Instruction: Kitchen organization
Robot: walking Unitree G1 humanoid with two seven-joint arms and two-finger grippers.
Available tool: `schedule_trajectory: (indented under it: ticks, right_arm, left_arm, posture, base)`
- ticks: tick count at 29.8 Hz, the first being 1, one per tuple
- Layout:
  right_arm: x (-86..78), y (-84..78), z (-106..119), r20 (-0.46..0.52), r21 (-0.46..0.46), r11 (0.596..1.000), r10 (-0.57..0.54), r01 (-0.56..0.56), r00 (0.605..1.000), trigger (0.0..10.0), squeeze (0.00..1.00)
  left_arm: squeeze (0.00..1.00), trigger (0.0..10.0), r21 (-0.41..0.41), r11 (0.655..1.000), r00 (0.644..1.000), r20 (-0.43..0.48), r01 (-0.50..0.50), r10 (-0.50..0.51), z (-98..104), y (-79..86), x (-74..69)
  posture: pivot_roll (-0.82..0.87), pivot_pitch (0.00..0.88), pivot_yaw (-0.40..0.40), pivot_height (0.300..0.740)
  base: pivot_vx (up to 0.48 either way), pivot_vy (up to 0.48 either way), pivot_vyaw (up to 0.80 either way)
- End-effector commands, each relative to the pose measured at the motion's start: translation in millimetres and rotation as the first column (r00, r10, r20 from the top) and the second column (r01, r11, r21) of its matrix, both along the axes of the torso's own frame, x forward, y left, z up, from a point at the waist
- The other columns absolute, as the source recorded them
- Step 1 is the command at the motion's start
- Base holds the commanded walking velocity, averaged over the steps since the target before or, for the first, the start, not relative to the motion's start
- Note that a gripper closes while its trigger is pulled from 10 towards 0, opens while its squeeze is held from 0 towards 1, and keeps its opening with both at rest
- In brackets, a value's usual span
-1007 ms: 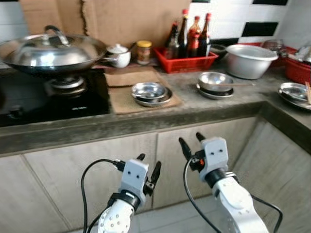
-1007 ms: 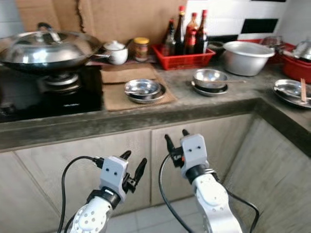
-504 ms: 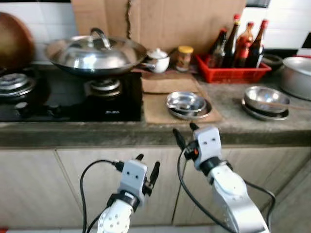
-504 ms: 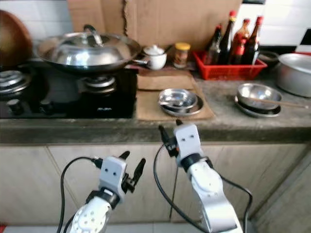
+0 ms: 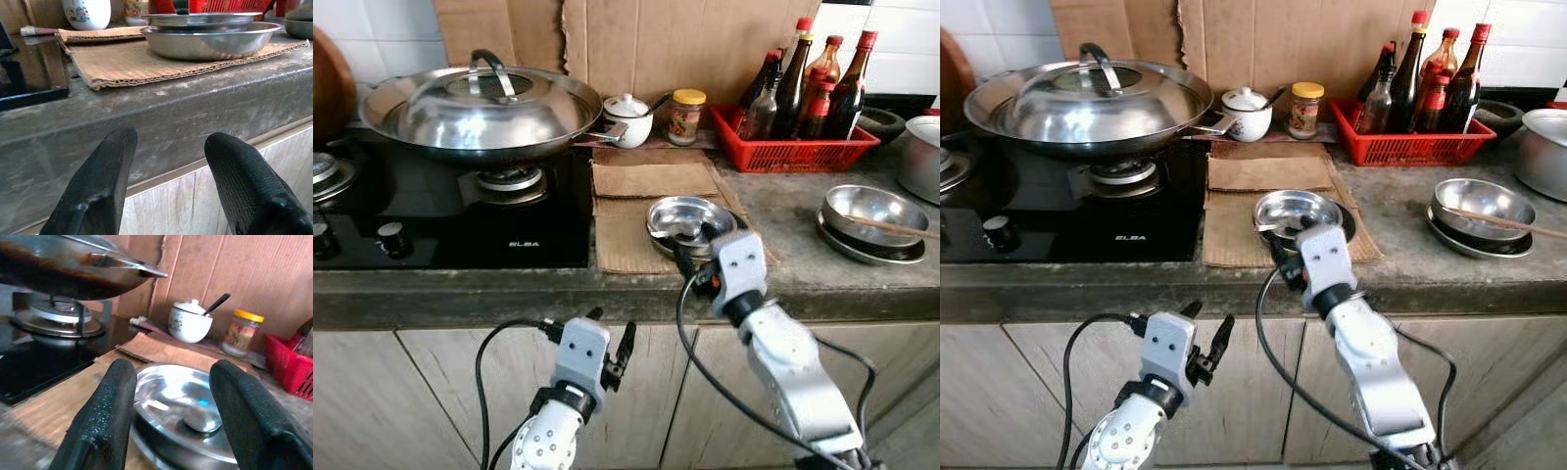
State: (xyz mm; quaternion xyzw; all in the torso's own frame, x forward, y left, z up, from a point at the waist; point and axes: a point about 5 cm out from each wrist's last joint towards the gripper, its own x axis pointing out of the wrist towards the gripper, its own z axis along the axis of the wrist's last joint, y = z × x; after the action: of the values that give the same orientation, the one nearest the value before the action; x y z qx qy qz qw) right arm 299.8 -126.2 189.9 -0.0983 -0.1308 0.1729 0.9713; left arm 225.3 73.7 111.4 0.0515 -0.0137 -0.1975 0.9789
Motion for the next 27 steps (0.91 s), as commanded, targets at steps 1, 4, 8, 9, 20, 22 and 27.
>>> schedule_trajectory:
  ticks: [1, 4, 8, 9, 20, 22, 27]
  right_arm:
    - [4.4, 0.8, 5, 0.021, -0.022, 1.000, 0.021, -0.020, 1.000, 10.0, 0.00]
    - [9.7, 7.4, 11, 0.047, -0.063, 0.996, 0.064, -0.061, 0.997, 10.0, 1.00]
    - [15.1, 14.7, 15, 0.062, -0.099, 0.990, 0.106, -0.099, 0.992, 10.0, 0.90]
    - [15.9, 15.5, 16, 0.066, -0.107, 0.989, 0.109, -0.101, 0.992, 10.0, 0.90]
    - [34.6, 29.6, 16, 0.039, -0.254, 0.958, 0.145, -0.130, 0.989, 10.0, 0.00]
    - [36.8, 33.5, 17, 0.041, -0.262, 0.955, 0.157, -0.141, 0.987, 10.0, 0.00]
    - [41.6, 38.1, 16, 0.040, -0.322, 0.937, 0.157, -0.136, 0.987, 10.0, 0.00]
  left_arm:
    - [0.00, 10.0, -0.005, 1.000, 1.000, 0.005, 0.011, -0.011, 2, -2.8, -2.4]
    - [0.00, 10.0, -0.008, 1.000, 1.000, 0.006, 0.014, -0.014, 2, -3.4, -3.3]
    - [0.00, 10.0, -0.010, 1.000, 1.000, 0.005, 0.013, -0.013, 2, -3.5, -4.3]
    - [0.00, 10.0, -0.010, 1.000, 1.000, 0.005, 0.012, -0.012, 2, -3.3, -4.4]
    - [0.00, 10.0, -0.014, 1.000, 1.000, 0.007, 0.009, -0.009, 3, -3.2, -6.6]
    - [0.00, 10.0, -0.015, 1.000, 1.000, 0.008, 0.008, -0.008, 3, -3.3, -7.0]
    - [0.00, 10.0, -0.014, 1.000, 1.000, 0.004, 0.009, -0.009, 2, -3.9, -8.6]
  posture:
    - [0.01, 0.000, -0.061, 0.740]
    - [0.01, 0.000, -0.065, 0.740]
    - [0.02, 0.000, -0.072, 0.740]
    - [0.02, 0.000, -0.072, 0.740]
    - [0.03, 0.000, -0.079, 0.740]
    - [0.03, 0.000, -0.081, 0.740]
    - [0.03, 0.000, -0.087, 0.740]
  base:
    - [0.000, 0.000, 0.00]
    - [0.000, 0.000, 0.00]
    - [0.000, 0.000, 0.00]
    - [0.000, 0.000, 0.00]
    - [0.000, 0.000, 0.00]
    - [0.000, 0.000, 0.00]
    - [0.000, 0.000, 0.00]
